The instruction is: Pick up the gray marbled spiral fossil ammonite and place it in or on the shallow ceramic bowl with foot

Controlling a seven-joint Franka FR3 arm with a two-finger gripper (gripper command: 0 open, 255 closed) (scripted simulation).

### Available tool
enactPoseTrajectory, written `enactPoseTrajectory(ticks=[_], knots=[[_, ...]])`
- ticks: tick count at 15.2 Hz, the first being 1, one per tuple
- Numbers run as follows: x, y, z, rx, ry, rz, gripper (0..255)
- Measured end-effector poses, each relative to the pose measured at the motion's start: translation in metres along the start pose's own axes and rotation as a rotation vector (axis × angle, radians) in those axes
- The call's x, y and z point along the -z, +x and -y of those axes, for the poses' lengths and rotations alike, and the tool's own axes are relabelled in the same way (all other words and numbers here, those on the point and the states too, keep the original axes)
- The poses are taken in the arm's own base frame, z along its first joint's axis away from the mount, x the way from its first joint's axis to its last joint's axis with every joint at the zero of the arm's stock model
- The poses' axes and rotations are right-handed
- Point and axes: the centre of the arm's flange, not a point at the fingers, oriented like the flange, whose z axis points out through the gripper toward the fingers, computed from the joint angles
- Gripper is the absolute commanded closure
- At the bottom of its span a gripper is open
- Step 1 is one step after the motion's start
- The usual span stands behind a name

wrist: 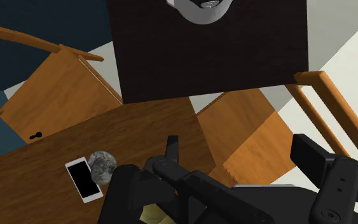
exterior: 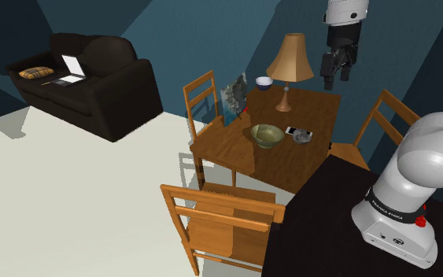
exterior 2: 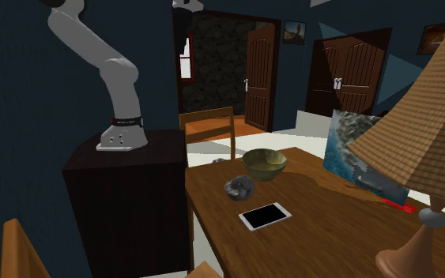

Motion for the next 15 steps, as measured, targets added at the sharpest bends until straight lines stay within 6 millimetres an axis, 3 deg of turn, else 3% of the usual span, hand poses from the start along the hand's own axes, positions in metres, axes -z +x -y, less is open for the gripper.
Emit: enactPoseTrajectory(ticks=[3,15], knots=[[-0.010,0.009,-0.008,-0.003,0.000,-0.001,0],[-0.114,0.088,-0.087,-0.029,0.002,-0.017,0]])
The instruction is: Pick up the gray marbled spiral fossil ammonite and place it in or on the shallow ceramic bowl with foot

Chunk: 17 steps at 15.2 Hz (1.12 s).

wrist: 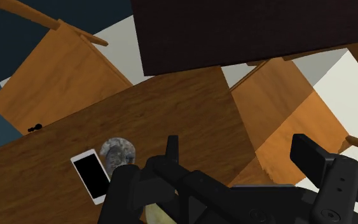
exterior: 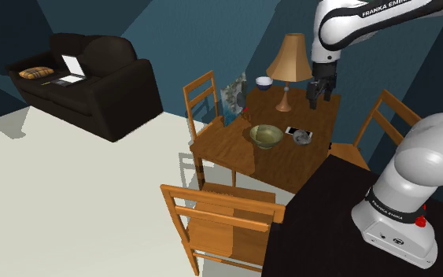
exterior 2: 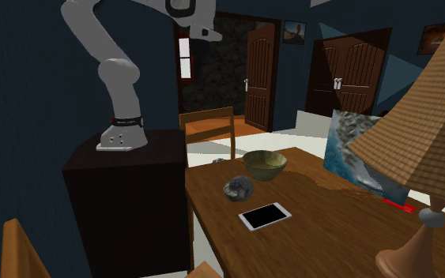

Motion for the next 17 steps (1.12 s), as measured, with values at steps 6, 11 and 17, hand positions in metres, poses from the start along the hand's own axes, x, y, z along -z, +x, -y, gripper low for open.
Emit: enactPoseTrajectory(ticks=[6,11,17], knots=[[-0.054,0.039,-0.043,-0.012,0.001,-0.009,0],[-0.095,0.072,-0.078,-0.024,0.002,-0.018,0],[-0.149,0.112,-0.121,-0.037,0.002,-0.027,0]])
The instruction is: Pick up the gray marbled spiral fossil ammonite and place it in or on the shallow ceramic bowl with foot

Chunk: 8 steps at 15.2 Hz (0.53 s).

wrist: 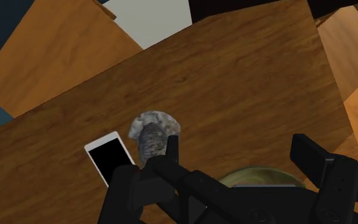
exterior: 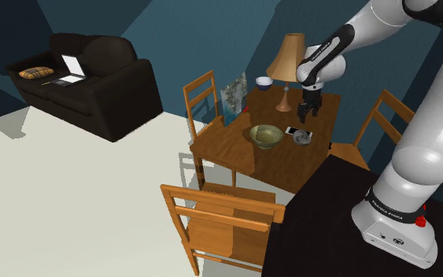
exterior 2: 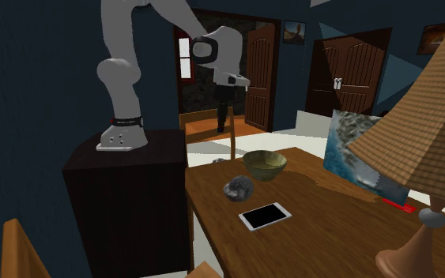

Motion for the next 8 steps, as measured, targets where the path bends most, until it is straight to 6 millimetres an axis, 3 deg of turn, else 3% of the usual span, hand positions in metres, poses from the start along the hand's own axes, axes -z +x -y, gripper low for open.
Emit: enactPoseTrajectory(ticks=[8], knots=[[-0.067,0.054,-0.053,-0.018,-0.001,-0.013,0]])
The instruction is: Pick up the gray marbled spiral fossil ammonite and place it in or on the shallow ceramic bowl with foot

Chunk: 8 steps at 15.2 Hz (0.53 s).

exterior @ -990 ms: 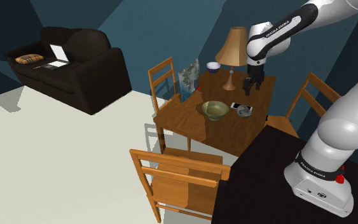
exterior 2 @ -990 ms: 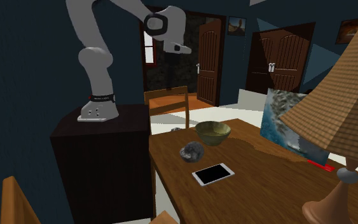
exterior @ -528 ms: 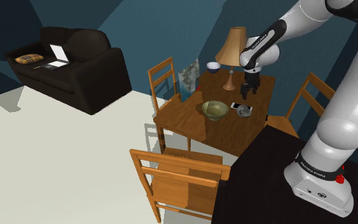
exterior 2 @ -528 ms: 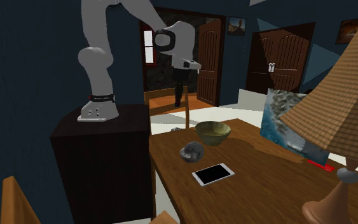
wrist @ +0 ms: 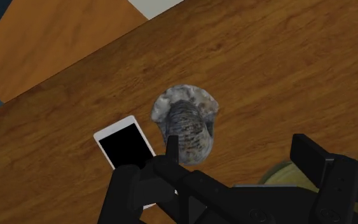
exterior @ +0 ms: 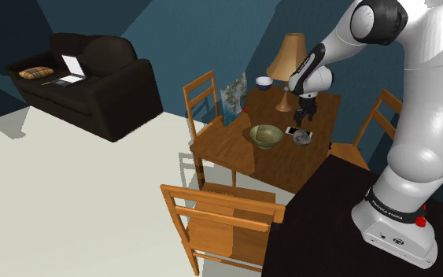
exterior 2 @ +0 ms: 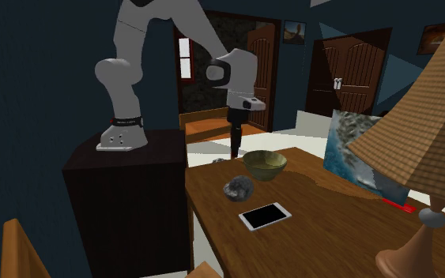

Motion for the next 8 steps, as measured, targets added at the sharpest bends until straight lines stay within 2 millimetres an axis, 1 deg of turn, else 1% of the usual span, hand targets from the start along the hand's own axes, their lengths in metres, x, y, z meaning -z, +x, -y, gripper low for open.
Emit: enactPoseTrajectory(ticks=[2,4,6,8], knots=[[-0.021,0.017,-0.014,-0.004,0.000,-0.003,0],[-0.039,0.027,-0.027,-0.009,0.000,-0.005,0],[-0.050,0.032,-0.034,-0.011,0.001,-0.007,0],[-0.061,0.034,-0.034,-0.011,0.001,-0.007,0]])
